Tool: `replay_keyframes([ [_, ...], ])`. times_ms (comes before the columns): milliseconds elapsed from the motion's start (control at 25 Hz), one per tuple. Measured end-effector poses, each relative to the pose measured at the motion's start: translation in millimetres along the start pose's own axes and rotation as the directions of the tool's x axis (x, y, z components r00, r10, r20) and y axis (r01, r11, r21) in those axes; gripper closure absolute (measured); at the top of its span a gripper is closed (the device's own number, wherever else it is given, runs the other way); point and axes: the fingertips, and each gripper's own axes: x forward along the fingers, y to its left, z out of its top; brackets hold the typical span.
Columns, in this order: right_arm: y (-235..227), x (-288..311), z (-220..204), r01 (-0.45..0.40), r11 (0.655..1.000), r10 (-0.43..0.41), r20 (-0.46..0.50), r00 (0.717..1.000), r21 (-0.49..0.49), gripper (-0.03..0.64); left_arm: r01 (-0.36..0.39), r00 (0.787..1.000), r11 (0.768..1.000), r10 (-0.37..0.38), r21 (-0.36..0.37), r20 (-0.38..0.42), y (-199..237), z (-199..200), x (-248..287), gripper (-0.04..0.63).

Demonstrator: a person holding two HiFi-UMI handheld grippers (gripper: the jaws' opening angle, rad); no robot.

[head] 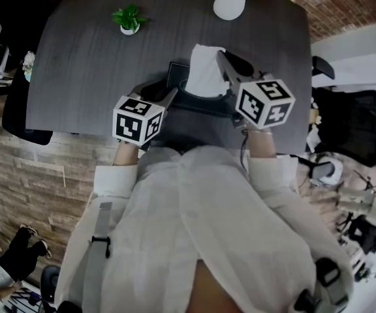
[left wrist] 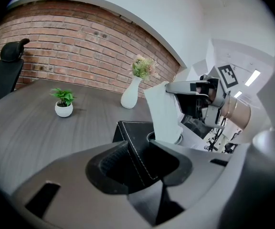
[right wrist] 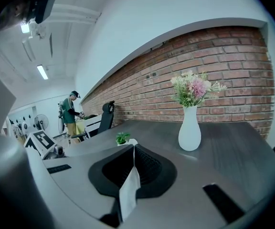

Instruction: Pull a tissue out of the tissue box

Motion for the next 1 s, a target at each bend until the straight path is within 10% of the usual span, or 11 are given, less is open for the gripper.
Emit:
replay_keyframes([
  [1000, -11.0, -7.5, 30.8, 0.057, 0.998, -0.055, 0.072, 0.996, -0.024, 0.609, 0.015, 1.000, 1.000, -0.015, 0.016, -0.006, -0.7, -0.3, -1.2, 0.459],
])
